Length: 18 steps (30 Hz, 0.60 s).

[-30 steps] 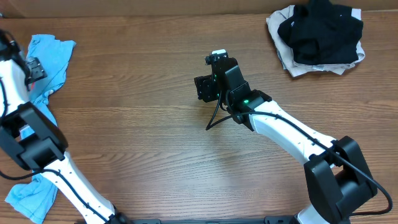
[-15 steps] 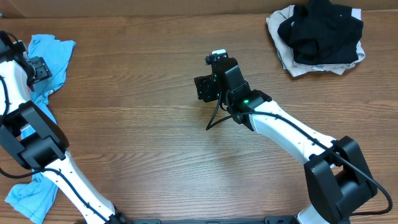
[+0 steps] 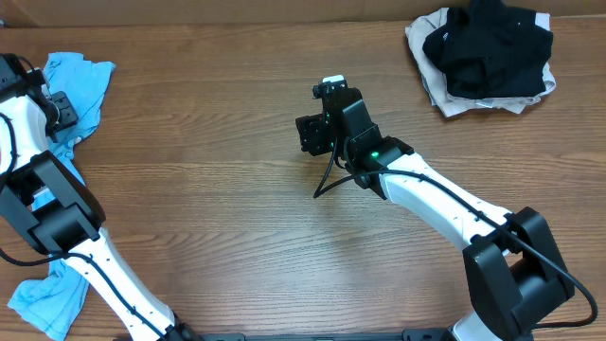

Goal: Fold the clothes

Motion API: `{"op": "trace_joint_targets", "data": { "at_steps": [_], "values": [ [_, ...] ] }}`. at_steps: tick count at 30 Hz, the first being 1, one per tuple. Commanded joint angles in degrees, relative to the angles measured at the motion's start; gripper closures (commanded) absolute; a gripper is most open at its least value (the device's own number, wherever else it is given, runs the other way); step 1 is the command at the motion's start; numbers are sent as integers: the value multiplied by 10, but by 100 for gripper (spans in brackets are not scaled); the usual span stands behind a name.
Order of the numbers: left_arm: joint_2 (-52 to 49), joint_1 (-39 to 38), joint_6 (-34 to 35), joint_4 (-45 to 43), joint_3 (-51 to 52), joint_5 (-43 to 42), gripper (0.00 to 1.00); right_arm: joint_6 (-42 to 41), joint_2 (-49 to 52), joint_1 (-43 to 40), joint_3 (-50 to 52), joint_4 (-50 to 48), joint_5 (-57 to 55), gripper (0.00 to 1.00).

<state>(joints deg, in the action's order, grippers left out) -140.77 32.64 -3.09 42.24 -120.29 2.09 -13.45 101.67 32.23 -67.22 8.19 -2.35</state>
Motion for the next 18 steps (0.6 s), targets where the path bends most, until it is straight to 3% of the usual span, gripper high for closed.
{"op": "trace_joint_targets", "data": {
  "at_steps": [1, 5, 10, 18],
  "values": [
    [-7, -2, -3, -1, 3, -7, 79, -1, 3, -1, -12, -4, -6, 29],
    [-7, -5, -3, 1, 3, -7, 96, -1, 3, -1, -12, -4, -6, 28],
    [-6, -8, 10, 14, 2, -11, 96, -1, 3, -1, -12, -4, -6, 28],
    [51, -65, 26, 30, 1, -131, 96, -3, -2, -13, -12, -3, -14, 30]
  ]
}}
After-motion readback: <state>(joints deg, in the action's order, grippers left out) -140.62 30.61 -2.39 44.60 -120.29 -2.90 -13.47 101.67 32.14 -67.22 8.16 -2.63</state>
